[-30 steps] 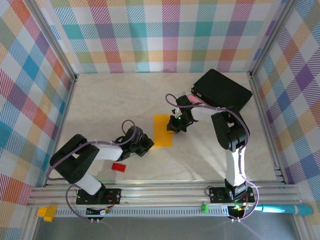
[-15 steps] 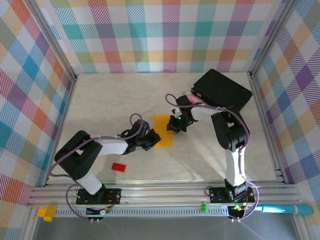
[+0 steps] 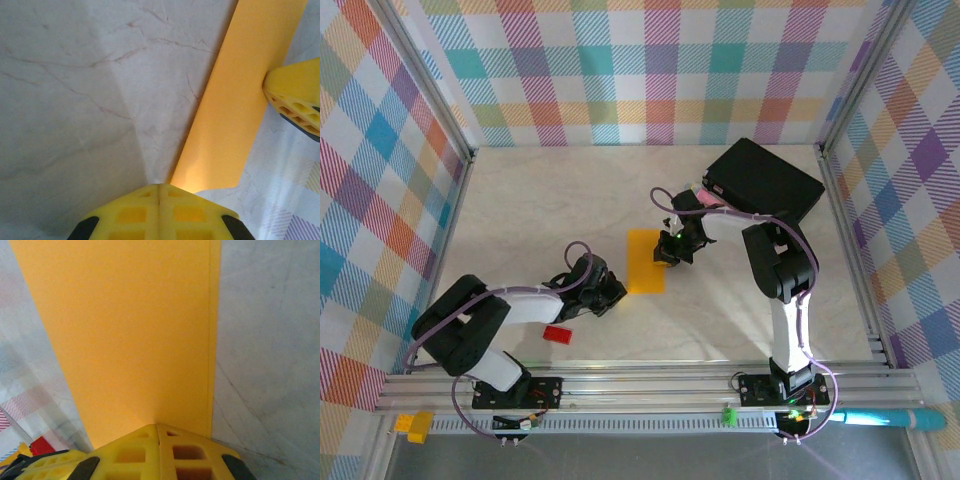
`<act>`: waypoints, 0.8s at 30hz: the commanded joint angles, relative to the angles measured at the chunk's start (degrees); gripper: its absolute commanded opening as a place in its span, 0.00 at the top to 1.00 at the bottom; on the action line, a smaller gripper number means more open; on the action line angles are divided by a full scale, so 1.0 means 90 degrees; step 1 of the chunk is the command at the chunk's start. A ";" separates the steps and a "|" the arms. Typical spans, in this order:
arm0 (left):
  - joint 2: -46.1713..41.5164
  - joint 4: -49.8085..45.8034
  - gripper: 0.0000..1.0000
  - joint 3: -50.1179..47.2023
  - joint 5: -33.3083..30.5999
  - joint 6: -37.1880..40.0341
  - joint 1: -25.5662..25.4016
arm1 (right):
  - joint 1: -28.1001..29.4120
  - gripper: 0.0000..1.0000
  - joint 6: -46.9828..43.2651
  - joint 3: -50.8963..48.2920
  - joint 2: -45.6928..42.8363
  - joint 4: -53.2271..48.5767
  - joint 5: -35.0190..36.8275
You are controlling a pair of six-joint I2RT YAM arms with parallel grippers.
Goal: Fold a paper plane with a square sheet of paper (pick it up from the middle)
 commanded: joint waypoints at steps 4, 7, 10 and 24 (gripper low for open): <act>-0.0261 -0.1373 1.00 0.1191 -0.0076 0.1203 0.0115 | -0.0253 0.96 -0.0509 -0.0229 0.0513 -0.0779 0.1809; 0.0162 -0.1475 1.00 0.1782 0.0176 0.1550 0.0281 | -0.0250 0.93 -0.0820 0.0005 0.0059 -0.0587 0.1032; 0.0757 -0.1320 1.00 0.2264 0.0580 0.1754 0.0534 | -0.0249 0.86 -0.0938 0.0340 -0.0431 -0.0506 0.0501; 0.2772 -0.1588 0.99 0.4143 0.1545 0.2360 0.0960 | -0.0534 0.59 0.0438 -0.1584 -0.2250 0.0421 0.0244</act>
